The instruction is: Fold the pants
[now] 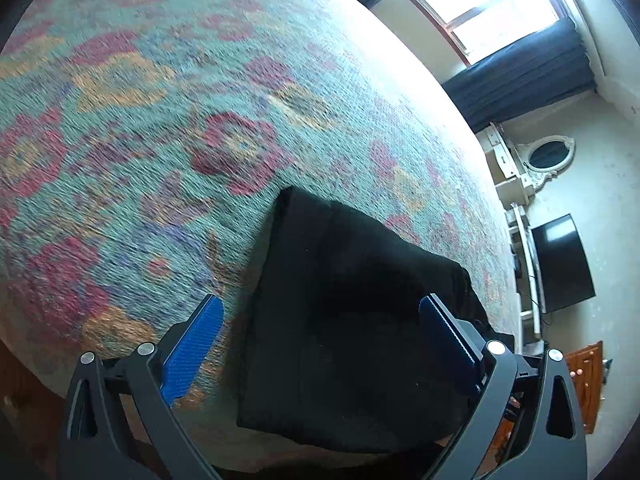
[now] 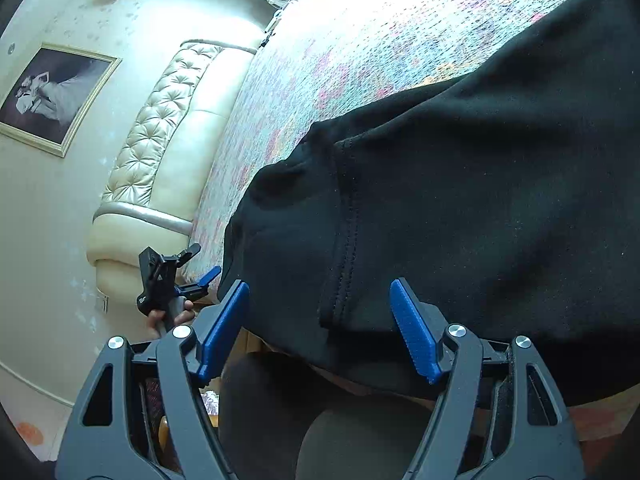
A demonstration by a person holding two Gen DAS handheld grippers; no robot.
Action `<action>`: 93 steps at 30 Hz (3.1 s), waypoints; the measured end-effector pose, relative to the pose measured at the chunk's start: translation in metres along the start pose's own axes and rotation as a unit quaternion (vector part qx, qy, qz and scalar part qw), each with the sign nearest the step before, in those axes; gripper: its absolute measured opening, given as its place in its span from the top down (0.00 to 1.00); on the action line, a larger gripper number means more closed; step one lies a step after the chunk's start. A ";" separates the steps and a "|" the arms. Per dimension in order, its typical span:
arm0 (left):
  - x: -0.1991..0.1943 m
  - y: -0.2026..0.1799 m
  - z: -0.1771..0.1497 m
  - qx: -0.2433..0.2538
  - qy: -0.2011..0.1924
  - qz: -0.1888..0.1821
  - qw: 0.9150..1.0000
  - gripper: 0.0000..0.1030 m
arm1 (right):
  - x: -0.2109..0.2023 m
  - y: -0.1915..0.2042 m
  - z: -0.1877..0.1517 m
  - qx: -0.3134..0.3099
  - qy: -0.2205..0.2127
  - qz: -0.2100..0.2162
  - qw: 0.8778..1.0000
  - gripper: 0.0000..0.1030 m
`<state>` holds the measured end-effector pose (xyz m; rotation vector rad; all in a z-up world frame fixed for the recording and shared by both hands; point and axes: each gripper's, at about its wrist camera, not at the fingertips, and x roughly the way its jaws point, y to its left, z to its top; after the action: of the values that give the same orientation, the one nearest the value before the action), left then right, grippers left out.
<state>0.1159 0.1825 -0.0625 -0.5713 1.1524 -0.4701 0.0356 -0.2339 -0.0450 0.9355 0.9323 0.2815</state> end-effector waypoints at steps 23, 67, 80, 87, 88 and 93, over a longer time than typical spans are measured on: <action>0.041 0.000 -0.005 -0.012 0.053 -0.150 0.987 0.38 | 0.008 -0.001 -0.006 0.016 -0.001 0.016 1.000 0.25; 0.243 -0.325 -0.105 0.171 0.183 -0.005 0.968 0.77 | -0.100 -0.066 0.022 0.137 -0.252 -0.011 0.958 0.24; 0.160 -0.309 -0.073 0.150 0.161 -0.125 0.967 0.41 | -0.099 -0.080 0.026 0.153 -0.226 0.002 0.962 0.20; 0.102 -0.218 -0.052 0.105 0.086 -0.087 0.987 0.34 | -0.107 -0.073 0.032 0.128 -0.227 -0.072 0.963 0.20; 0.094 -0.201 -0.050 0.097 0.073 -0.077 0.990 0.34 | -0.101 -0.075 0.036 0.121 -0.206 -0.087 0.967 0.20; 0.079 -0.137 -0.053 0.019 0.056 -0.084 0.995 0.34 | -0.064 -0.073 0.043 0.084 -0.103 -0.081 0.988 0.21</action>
<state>0.0854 0.0192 -0.0459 -0.6169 1.2040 -0.6743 0.0195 -0.3386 -0.0562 1.0163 0.8436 -0.0321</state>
